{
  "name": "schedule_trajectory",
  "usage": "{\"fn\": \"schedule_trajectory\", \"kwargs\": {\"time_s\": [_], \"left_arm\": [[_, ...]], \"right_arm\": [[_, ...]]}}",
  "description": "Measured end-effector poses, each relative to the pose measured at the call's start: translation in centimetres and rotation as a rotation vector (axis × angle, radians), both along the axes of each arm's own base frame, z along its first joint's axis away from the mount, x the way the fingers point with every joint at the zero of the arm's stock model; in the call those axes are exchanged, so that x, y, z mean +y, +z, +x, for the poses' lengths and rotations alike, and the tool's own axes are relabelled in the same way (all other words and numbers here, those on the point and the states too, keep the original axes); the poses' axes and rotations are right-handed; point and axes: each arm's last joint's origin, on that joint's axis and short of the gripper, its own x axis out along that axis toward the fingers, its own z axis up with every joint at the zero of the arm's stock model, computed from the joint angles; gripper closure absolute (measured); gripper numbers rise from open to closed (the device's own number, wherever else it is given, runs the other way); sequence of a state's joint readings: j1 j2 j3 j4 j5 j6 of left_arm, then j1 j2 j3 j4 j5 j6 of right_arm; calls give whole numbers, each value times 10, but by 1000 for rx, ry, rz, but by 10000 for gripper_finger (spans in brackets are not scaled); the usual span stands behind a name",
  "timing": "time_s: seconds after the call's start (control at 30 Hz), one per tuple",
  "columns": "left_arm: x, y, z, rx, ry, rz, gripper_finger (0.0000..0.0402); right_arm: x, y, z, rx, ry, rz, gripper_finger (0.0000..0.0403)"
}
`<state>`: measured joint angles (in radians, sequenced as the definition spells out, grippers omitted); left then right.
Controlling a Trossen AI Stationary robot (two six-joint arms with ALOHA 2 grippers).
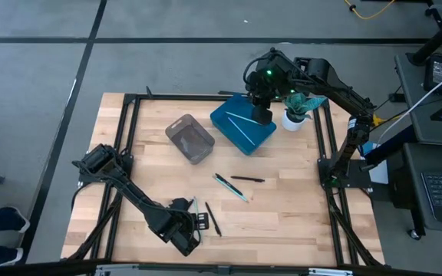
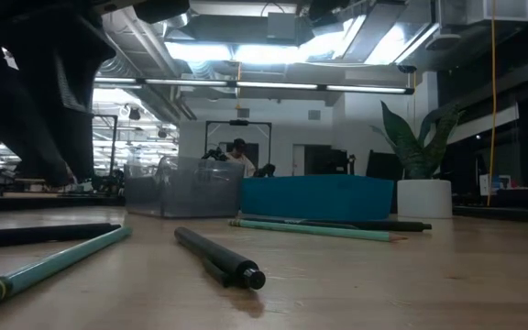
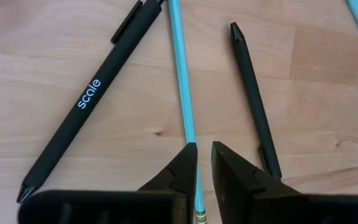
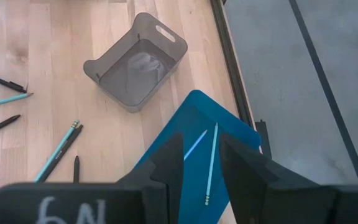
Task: Sort pens & pencils
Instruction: Put the light blue pencil into the blue bin
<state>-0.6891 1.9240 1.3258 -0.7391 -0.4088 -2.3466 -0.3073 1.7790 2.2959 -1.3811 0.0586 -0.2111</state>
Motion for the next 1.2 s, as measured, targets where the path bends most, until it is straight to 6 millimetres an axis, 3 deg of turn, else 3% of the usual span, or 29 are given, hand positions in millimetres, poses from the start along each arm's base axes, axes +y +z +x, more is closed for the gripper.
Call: {"fn": "schedule_trajectory", "kwargs": {"time_s": [0.23,0.67,0.93,1.2], "left_arm": [[0,0,0,-1,-8,1,398],[-1,2,4,-81,44,19,349],[-1,1,3,-32,36,-37,327],[18,1,21,25,-55,-89,330]], "right_arm": [[0,0,0,0,0,0,299],[0,0,0,-5,-15,12,299],[0,0,0,-5,-15,12,299],[0,0,0,-4,-15,12,299]]}}
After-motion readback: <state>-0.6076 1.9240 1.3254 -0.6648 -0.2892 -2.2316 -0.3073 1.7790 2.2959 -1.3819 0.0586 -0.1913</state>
